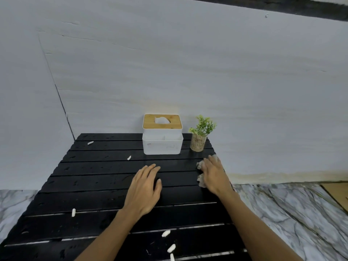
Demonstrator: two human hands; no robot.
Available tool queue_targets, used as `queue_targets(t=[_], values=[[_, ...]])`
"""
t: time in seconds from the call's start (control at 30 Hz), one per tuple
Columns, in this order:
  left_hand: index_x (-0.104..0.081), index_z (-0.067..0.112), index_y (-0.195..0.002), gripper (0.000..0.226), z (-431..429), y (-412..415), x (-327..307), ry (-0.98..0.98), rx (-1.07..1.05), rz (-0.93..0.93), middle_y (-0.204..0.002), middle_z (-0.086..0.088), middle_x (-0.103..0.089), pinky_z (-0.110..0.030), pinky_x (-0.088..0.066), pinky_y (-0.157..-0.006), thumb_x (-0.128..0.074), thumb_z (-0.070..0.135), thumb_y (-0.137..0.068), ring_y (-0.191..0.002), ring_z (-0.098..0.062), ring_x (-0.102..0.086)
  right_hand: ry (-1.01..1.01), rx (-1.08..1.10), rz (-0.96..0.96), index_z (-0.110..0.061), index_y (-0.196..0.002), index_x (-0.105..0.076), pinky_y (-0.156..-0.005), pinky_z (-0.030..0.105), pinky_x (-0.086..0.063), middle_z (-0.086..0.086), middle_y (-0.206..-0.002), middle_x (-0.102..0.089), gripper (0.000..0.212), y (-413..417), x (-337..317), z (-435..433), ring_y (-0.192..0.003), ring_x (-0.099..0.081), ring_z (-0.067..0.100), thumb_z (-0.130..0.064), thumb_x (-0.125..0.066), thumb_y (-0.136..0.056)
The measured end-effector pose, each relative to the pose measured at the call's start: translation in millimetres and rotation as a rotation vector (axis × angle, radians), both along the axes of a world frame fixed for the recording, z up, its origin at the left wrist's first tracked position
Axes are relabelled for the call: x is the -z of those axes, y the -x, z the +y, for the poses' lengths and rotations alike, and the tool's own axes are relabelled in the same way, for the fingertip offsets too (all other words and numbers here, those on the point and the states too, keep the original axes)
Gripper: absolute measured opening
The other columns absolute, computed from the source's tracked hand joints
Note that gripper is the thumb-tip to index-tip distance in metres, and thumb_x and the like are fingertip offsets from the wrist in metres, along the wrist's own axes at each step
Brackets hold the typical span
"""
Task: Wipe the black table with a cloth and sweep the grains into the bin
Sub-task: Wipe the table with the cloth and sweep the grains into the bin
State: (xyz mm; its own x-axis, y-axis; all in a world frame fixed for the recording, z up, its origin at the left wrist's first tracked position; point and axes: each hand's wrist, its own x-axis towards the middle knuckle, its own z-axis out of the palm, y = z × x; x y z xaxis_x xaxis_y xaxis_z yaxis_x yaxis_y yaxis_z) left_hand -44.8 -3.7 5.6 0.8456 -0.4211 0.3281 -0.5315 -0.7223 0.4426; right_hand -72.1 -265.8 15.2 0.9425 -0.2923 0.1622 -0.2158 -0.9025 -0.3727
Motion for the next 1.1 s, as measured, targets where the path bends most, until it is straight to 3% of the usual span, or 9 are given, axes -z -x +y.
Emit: queue_targets(t=[0.07, 0.17, 0.37, 0.47, 0.6, 0.77, 0.97, 1.1], values=[[-0.044, 0.021, -0.141, 0.047, -30, -7, -7, 0.075, 0.033, 0.006, -0.146, 0.003, -0.045, -0.028, -0.026, -0.112, -0.044, 0.036, -0.096, -0.136, -0.013, -0.036, 0.028, -0.020, 0.004, -0.001, -0.114, -0.060, -0.111, 0.044, -0.029, 0.021, -0.124, -0.058, 0.039, 7, 11, -11, -0.124, -0.047, 0.044, -0.021, -0.030, -0.099], [-0.042, 0.025, -0.139, 0.048, -79, -19, -21, 0.235, 0.059, 0.101, -0.141, 0.007, -0.046, -0.026, -0.033, -0.105, -0.055, 0.032, -0.093, -0.131, -0.011, -0.038, 0.025, -0.005, -0.039, -0.001, -0.138, -0.052, -0.125, 0.039, -0.012, 0.021, -0.149, -0.046, 0.043, 23, 20, -17, -0.145, -0.032, 0.038, -0.022, -0.031, -0.107], [-0.047, 0.026, -0.128, 0.046, -160, -51, -24, 0.452, 0.061, 0.303, -0.129, 0.008, -0.050, -0.023, -0.038, -0.097, -0.065, 0.031, -0.086, -0.120, -0.009, -0.047, 0.003, -0.035, -0.107, -0.007, -0.150, -0.042, -0.121, 0.026, 0.007, 0.015, -0.160, -0.033, 0.058, 38, 17, -16, -0.154, -0.014, 0.028, -0.037, -0.016, -0.108], [-0.050, 0.023, -0.116, 0.041, -184, -62, -21, 0.559, -0.014, 0.318, -0.117, 0.006, -0.054, -0.022, -0.039, -0.090, -0.072, 0.026, -0.082, -0.108, -0.011, -0.050, -0.013, -0.032, -0.135, -0.012, -0.152, -0.040, -0.118, 0.024, 0.008, 0.009, -0.163, -0.027, 0.050, 36, 20, -16, -0.155, -0.006, 0.026, -0.034, -0.024, -0.109], [-0.046, 0.021, -0.106, 0.046, -204, -75, -14, 0.662, -0.140, 0.291, -0.106, 0.004, -0.055, -0.027, -0.043, -0.083, -0.080, 0.026, -0.075, -0.100, -0.012, -0.052, -0.011, -0.034, -0.148, -0.012, -0.149, -0.044, -0.122, 0.027, 0.003, 0.011, -0.161, -0.032, 0.056, 33, 26, -17, -0.154, -0.011, 0.027, -0.038, -0.020, -0.106], [-0.042, 0.015, -0.100, 0.052, -219, -89, -10, 0.720, -0.226, 0.236, -0.092, 0.002, -0.054, -0.034, -0.047, -0.074, -0.083, 0.022, -0.070, -0.087, -0.020, -0.056, -0.005, -0.043, -0.149, -0.012, -0.152, -0.040, -0.119, 0.024, 0.007, 0.009, -0.164, -0.025, 0.055, 33, 23, -16, -0.155, -0.004, 0.026, -0.037, -0.021, -0.106], [-0.041, 0.017, -0.097, 0.050, -223, -91, -9, 0.734, -0.248, 0.164, -0.089, 0.005, -0.053, -0.037, -0.048, -0.071, -0.083, 0.023, -0.070, -0.087, -0.022, -0.057, 0.013, -0.073, -0.135, -0.010, -0.152, -0.038, -0.120, 0.025, 0.010, 0.011, -0.164, -0.025, 0.077, 34, 20, -13, -0.155, -0.004, 0.024, -0.046, 0.001, -0.097], [-0.040, 0.022, -0.096, 0.052, -214, -84, -19, 0.740, -0.200, 0.136, -0.090, 0.010, -0.051, -0.044, -0.052, -0.075, -0.083, 0.026, -0.067, -0.090, -0.020, -0.059, 0.031, -0.082, -0.115, -0.005, -0.153, -0.035, -0.118, 0.024, 0.010, 0.013, -0.163, -0.024, 0.050, 31, 12, -10, -0.155, -0.007, 0.026, -0.026, -0.022, -0.110]])
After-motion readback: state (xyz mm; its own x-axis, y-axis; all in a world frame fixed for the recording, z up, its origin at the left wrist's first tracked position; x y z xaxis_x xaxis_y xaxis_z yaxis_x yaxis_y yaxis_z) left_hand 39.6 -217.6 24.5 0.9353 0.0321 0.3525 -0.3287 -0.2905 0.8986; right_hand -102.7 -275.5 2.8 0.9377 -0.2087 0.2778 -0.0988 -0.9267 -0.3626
